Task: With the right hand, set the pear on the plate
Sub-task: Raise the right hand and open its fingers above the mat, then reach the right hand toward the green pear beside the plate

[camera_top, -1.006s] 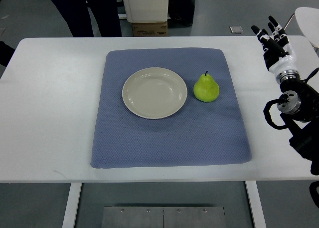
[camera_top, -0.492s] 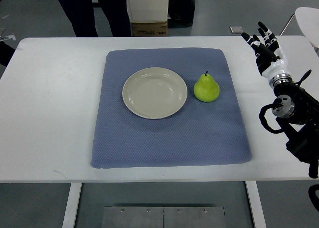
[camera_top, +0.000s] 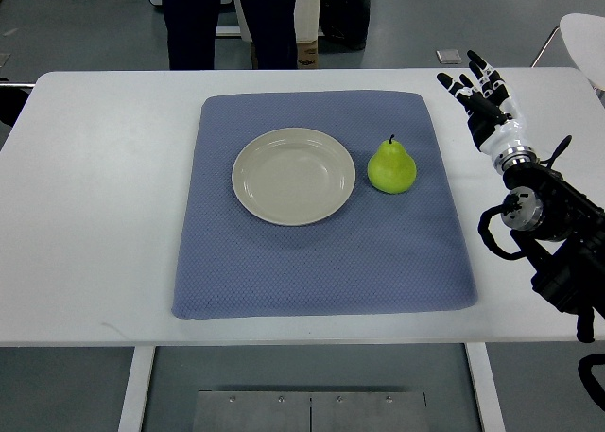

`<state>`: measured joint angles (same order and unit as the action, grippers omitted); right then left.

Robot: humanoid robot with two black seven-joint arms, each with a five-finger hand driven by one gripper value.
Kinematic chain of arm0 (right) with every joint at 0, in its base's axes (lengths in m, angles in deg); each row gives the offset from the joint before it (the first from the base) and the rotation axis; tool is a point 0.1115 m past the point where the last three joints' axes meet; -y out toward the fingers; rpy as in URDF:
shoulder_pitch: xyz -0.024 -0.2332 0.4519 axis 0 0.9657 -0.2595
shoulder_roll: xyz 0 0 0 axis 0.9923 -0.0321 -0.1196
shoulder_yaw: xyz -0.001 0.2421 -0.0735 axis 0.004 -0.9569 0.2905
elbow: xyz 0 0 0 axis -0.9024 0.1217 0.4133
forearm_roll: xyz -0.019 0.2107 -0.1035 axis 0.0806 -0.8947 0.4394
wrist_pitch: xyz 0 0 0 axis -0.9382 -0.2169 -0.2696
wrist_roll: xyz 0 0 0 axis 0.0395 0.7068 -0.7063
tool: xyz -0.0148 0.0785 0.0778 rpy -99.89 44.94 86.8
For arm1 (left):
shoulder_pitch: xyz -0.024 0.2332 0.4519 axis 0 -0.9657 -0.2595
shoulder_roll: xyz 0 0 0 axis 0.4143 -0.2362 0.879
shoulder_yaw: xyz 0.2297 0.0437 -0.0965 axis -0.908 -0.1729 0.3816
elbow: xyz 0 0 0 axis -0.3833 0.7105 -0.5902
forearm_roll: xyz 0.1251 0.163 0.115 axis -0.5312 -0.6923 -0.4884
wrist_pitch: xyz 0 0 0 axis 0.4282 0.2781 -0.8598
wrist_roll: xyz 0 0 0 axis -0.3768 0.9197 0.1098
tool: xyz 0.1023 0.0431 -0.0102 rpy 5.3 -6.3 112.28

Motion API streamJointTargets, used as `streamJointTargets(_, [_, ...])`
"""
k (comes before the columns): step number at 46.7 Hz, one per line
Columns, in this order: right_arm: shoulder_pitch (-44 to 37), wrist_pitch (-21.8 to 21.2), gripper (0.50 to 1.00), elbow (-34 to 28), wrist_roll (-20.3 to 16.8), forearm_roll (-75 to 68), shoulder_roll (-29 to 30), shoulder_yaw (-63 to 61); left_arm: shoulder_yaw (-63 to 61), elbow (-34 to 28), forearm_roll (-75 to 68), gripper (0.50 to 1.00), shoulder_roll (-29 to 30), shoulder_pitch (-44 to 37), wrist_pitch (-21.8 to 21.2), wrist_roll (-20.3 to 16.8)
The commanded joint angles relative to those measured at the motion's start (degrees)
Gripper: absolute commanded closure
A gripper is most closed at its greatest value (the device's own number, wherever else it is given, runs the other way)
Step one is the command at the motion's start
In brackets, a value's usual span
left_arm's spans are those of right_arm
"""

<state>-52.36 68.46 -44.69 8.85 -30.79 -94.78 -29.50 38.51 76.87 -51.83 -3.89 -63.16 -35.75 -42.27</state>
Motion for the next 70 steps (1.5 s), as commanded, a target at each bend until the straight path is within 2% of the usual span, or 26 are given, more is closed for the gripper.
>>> streamJointTargets(1, [0.0, -0.1, 0.500, 0.0, -0.2, 0.0, 0.0, 1.0, -0.1, 0.0, 0.0, 0.500, 0.0, 0.0, 0.0, 0.0])
streamJointTargets(16, [0.0, -1.8, 0.500, 0.0, -0.2, 0.0, -0.7, 1.2, 0.0, 0.0, 0.0, 0.500, 0.0, 0.0, 0.0, 0.0])
streamJointTargets(31, [-1.3, -1.9, 0.500, 0.0, 0.6, 0.2, -2.9, 8.3, 0.0, 0.0, 0.0, 0.500, 0.0, 0.0, 0.0, 0.0])
streamJointTargets(42, [-1.7, -3.0, 0.500, -0.4, 4.1, 0.8, -4.4, 14.1, 0.0, 0.0, 0.0, 0.500, 0.0, 0.0, 0.0, 0.0])
streamJointTargets(55, [-3.9, -8.3, 0.500, -0.4, 9.2, 0.9, -5.8, 23.5, 0.0, 0.0, 0.0, 0.500, 0.0, 0.0, 0.0, 0.0])
streamJointTargets(63, [-4.9, -11.3, 0.500, -0.4, 10.2, 3.9, -5.9, 24.8, 0.0, 0.0, 0.0, 0.500, 0.0, 0.0, 0.0, 0.0])
streamJointTargets(70, [-4.9, -11.6, 0.500, -0.4, 12.6, 9.1, -5.8, 25.0, 0.0, 0.0, 0.0, 0.500, 0.0, 0.0, 0.0, 0.0])
